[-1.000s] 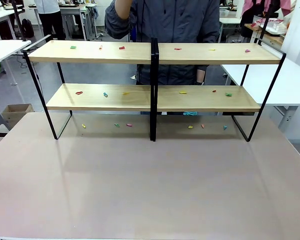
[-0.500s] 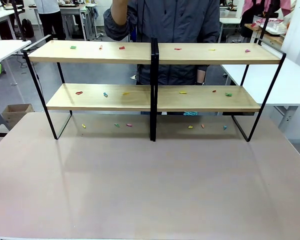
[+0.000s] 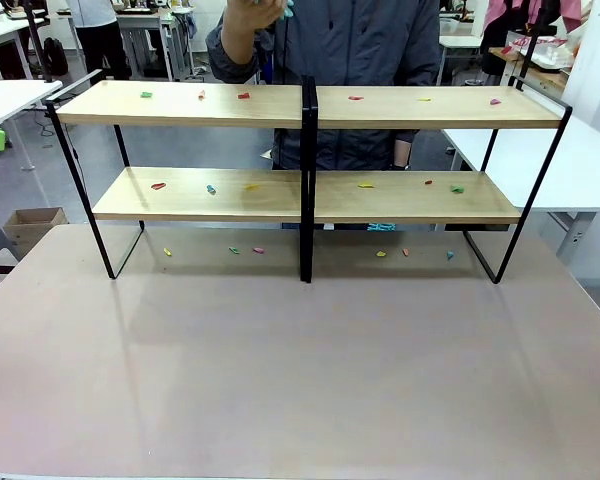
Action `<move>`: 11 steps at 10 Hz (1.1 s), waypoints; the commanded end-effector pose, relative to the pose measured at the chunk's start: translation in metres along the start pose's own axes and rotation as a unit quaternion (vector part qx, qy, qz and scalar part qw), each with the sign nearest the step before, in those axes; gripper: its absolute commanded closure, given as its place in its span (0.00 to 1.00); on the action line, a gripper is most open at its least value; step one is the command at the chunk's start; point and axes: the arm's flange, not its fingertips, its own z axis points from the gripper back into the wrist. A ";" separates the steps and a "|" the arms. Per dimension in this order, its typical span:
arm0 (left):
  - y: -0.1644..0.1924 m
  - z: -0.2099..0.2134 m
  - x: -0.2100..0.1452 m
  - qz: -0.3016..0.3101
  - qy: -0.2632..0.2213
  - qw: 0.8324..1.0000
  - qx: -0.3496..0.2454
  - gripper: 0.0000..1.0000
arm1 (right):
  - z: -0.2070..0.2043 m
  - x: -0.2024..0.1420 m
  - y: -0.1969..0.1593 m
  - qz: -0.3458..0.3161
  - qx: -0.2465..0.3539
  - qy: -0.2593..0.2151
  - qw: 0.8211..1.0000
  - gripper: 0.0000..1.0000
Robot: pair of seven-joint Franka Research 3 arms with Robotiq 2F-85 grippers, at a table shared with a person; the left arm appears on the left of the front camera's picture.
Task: Clean the shelves.
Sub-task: Pick up the Duster when the human hands it over.
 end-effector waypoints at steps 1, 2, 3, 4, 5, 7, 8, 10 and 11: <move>-0.045 -0.018 -0.054 -0.009 -0.008 1.000 -0.007 0.00 | -0.018 -0.067 0.029 -0.003 -0.001 0.000 1.000 0.00; -0.045 -0.018 -0.054 -0.009 -0.009 1.000 -0.008 0.00 | -0.020 -0.066 0.030 0.001 -0.005 0.010 1.000 0.00; -0.045 -0.019 -0.054 -0.010 -0.008 1.000 -0.010 0.00 | -0.021 -0.066 0.030 0.002 -0.004 0.011 1.000 0.00; -0.045 -0.019 -0.055 -0.010 -0.008 1.000 -0.013 0.00 | -0.022 -0.065 0.031 0.002 -0.005 0.013 1.000 0.00; -0.046 -0.020 -0.055 -0.011 -0.003 1.000 -0.010 0.00 | -0.022 -0.065 0.031 -0.006 -0.012 0.011 1.000 0.00; -0.001 -0.002 0.000 -0.002 0.002 1.000 -0.005 0.00 | -0.012 -0.001 0.003 0.005 0.001 0.016 1.000 0.00; -0.001 -0.002 0.000 -0.002 0.002 1.000 -0.005 0.00 | -0.012 -0.001 0.003 0.005 0.001 0.016 1.000 0.00; -0.001 -0.002 0.000 -0.002 0.002 1.000 -0.005 0.00 | -0.012 -0.001 0.003 0.005 0.001 0.016 1.000 0.00; -0.001 -0.002 0.000 -0.002 0.002 1.000 -0.005 0.00 | -0.012 -0.001 0.003 0.005 0.001 0.016 1.000 0.00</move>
